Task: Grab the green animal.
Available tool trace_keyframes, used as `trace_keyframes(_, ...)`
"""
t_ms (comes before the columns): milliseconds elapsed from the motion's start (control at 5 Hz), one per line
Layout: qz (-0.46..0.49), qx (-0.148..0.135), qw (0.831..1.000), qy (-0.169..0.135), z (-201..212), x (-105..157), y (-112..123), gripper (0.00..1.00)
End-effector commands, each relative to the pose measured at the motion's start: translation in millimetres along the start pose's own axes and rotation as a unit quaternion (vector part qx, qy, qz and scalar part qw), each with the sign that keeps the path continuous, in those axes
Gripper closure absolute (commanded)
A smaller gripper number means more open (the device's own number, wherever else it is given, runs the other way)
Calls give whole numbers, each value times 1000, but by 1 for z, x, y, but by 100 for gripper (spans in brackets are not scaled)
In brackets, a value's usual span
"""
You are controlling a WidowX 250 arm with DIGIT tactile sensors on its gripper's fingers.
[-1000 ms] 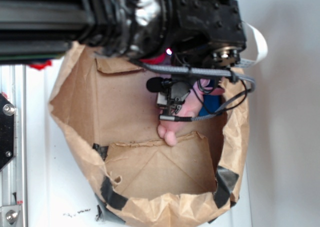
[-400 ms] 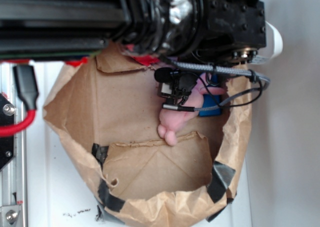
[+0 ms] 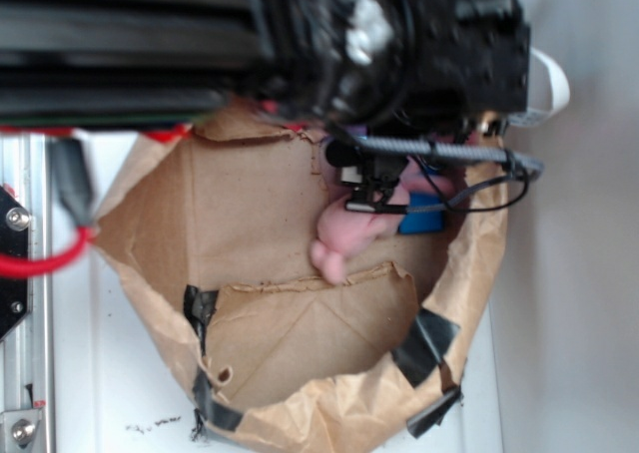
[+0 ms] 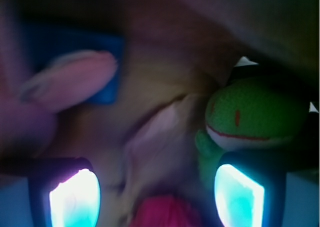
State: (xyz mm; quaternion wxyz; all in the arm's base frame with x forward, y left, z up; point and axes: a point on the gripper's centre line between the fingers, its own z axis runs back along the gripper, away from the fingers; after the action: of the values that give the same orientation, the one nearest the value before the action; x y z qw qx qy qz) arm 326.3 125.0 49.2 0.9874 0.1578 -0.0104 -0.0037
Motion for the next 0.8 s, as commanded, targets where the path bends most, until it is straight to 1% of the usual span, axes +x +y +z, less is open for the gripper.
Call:
trace_keyframes(0, 57, 68, 995, -37, -9, 33, 24, 0)
trace_keyframes(200, 37, 42, 998, -43, 4, 24, 21, 0)
trace_keyframes(400, 2, -3, 999, -46, 26, 6, 14, 0)
trace_keyframes(600, -47, -79, 994, -56, 66, -24, 12, 0)
